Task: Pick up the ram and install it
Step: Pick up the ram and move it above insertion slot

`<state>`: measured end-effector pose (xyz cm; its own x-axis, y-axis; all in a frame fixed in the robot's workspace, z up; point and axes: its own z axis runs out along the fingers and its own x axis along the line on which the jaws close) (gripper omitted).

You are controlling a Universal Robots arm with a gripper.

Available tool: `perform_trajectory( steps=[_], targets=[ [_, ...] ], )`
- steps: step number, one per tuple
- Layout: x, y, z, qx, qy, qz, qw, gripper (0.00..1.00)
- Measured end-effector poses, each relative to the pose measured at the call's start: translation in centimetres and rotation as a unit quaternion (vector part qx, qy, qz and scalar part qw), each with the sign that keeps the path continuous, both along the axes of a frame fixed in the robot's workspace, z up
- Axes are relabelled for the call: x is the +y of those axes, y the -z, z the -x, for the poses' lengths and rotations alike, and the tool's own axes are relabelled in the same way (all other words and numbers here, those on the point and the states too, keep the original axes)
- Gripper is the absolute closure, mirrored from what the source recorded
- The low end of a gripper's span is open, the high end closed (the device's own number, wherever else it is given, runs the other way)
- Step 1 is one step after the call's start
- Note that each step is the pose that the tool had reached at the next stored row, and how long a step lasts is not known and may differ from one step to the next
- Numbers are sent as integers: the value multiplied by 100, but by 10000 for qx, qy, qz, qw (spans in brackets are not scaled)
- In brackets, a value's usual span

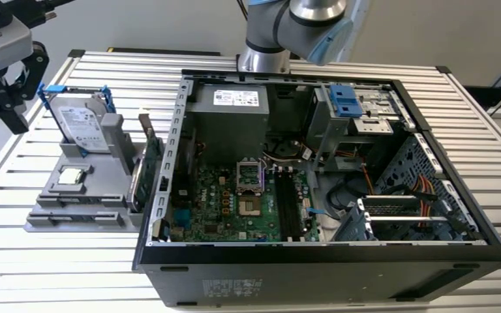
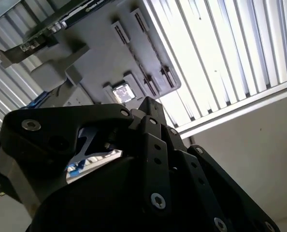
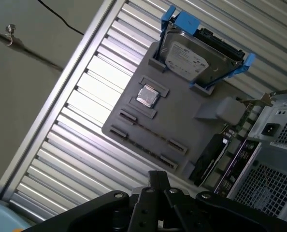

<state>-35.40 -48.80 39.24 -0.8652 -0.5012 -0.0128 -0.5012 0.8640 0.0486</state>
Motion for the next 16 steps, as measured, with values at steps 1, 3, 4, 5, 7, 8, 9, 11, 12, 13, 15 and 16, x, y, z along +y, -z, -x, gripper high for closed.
perform_trajectory(
  steps=[1,3,4,5,7,8,9,11,12,13,15,16],
  targets=[
    [1,0,0,0,-23,0,10000,100],
    [2,0,0,0,-68,0,10000,100],
    [2,0,0,0,-90,0,10000,100],
    [2,0,0,0,-119,0,9999,100],
    [3,0,0,0,-167,0,9999,100],
    [4,0,0,0,-193,0,9998,100],
    [4,0,0,0,-215,0,9998,100],
    [6,0,0,0,-261,0,9997,100],
    [6,0,0,0,-286,0,9996,100],
    [6,0,0,0,-308,0,9995,100],
    [9,0,0,0,-351,0,9994,100],
    [10,0,0,0,-372,0,9993,100]
  ],
)
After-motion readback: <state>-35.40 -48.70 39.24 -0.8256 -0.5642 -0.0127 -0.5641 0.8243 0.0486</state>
